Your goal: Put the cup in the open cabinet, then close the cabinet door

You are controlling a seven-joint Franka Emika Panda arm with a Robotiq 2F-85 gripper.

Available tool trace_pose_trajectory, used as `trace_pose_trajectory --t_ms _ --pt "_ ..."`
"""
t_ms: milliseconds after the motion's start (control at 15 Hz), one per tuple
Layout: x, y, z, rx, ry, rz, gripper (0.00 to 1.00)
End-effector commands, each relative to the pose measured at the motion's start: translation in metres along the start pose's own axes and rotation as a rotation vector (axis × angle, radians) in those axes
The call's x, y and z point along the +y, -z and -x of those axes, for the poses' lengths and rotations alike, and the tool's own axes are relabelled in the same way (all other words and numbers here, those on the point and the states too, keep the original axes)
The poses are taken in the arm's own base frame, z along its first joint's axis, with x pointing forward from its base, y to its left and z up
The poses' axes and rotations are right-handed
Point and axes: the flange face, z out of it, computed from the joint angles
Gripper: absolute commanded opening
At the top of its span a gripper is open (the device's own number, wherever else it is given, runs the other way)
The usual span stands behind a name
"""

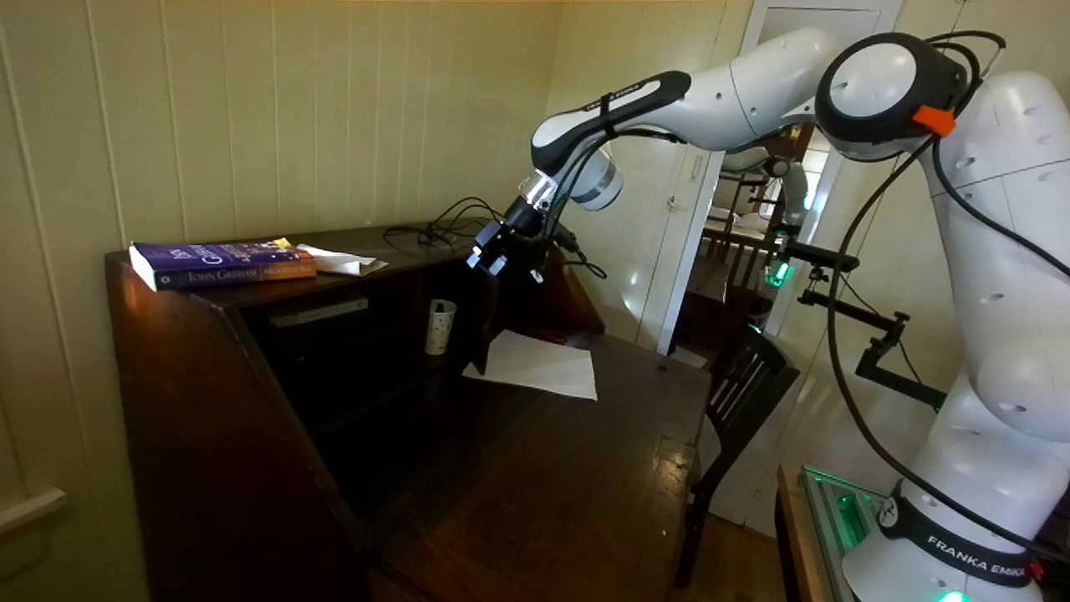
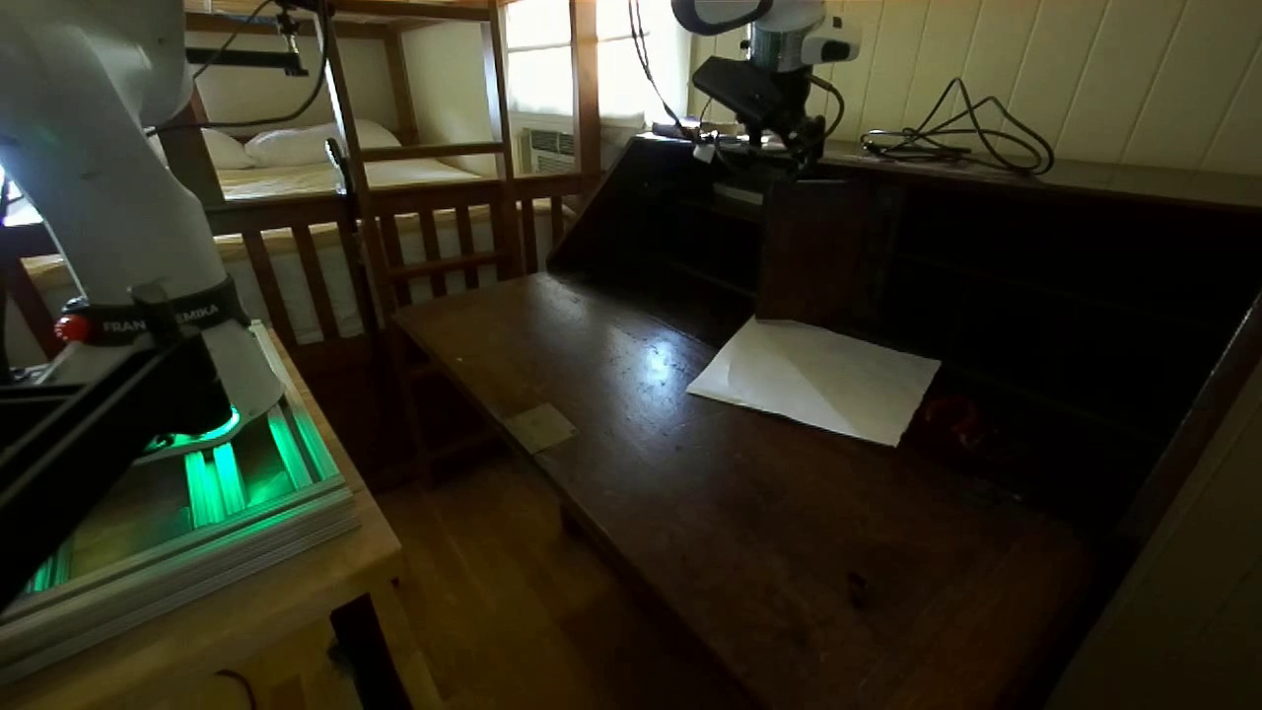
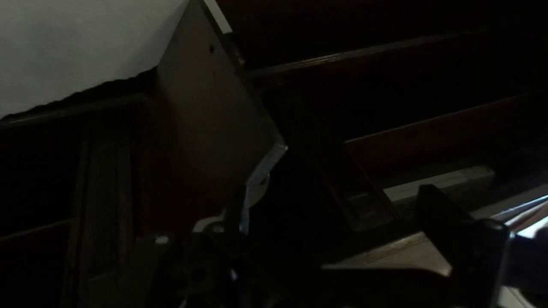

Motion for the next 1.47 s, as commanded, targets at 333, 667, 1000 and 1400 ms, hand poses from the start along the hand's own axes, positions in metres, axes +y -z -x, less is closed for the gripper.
trace_pose_trajectory --t_ms 333,667,1000,1400 --pt "0.013 -0.038 -0.03 0.046 0.061 -0.121 1.0" --pt "0.022 -0.054 -0.039 0.076 0.131 -0.147 1.0" --pt "-0.006 -0.035 -0.03 0.097 0.211 -0.157 1.0" --pt "-0.029 0.003 0.022 0.119 0.205 -0.144 1.0"
